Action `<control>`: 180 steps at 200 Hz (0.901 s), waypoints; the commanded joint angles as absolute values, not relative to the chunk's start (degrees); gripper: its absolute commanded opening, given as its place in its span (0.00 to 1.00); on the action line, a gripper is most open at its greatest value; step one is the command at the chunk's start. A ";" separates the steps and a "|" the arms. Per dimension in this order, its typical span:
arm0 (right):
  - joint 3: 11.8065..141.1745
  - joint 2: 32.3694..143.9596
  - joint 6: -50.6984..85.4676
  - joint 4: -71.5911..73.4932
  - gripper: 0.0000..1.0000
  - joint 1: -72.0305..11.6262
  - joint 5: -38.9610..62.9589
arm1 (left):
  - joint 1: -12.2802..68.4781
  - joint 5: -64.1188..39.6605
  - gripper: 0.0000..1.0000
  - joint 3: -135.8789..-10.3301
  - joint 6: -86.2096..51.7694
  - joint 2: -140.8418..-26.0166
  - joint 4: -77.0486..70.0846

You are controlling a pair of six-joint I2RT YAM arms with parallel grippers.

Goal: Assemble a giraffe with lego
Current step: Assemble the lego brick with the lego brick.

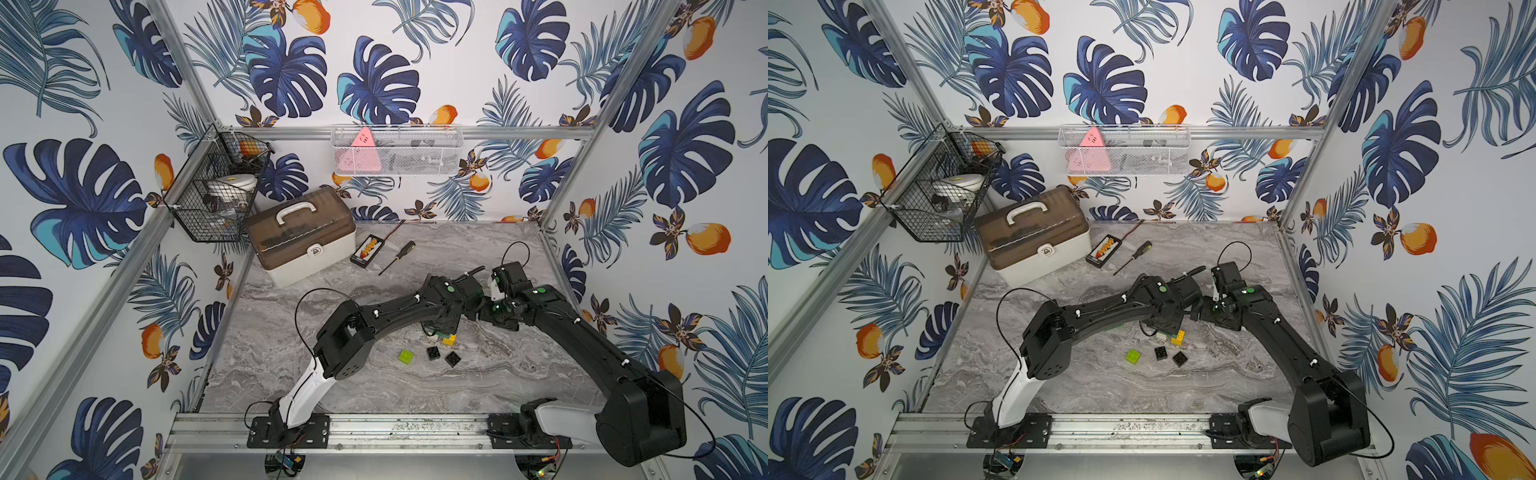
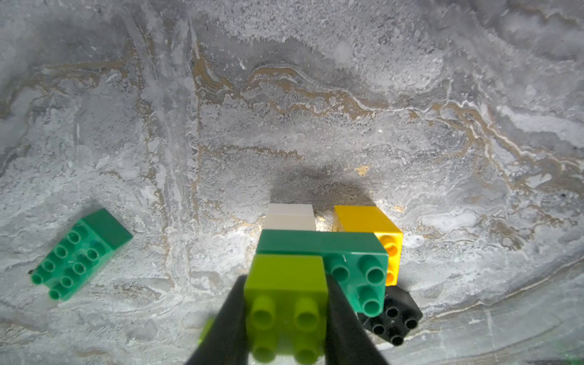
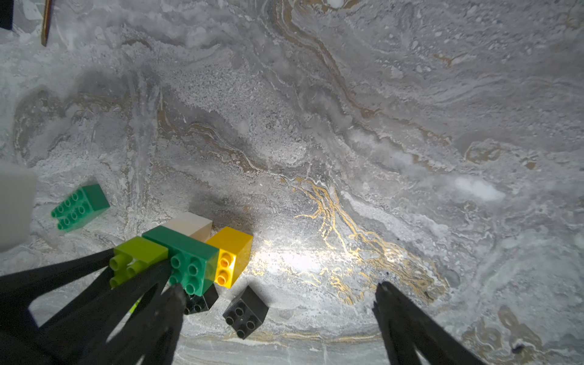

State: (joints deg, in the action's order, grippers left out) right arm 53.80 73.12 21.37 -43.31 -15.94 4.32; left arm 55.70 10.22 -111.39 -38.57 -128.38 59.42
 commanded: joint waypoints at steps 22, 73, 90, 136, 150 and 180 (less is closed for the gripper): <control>55.33 72.43 20.31 -45.38 0.96 -15.80 2.76 | 55.81 3.21 0.04 -106.87 -36.59 -131.21 60.04; 58.00 72.19 19.43 -46.58 0.96 -15.44 1.33 | 55.82 -0.43 0.04 -106.00 -35.95 -131.04 57.92; 58.51 72.01 19.25 -46.80 0.96 -15.29 1.06 | 55.86 -1.04 0.05 -106.08 -35.52 -131.40 58.07; 59.33 71.77 18.85 -47.45 0.96 -14.68 0.28 | 55.84 -0.38 0.13 -106.56 -34.90 -132.10 59.36; 59.37 71.72 18.76 -47.55 0.96 -14.50 0.26 | 55.72 0.00 0.16 -107.44 -34.58 -132.10 59.92; 59.37 71.62 18.72 -47.71 0.96 -14.14 0.09 | 55.64 0.53 0.26 -109.70 -34.19 -132.28 60.86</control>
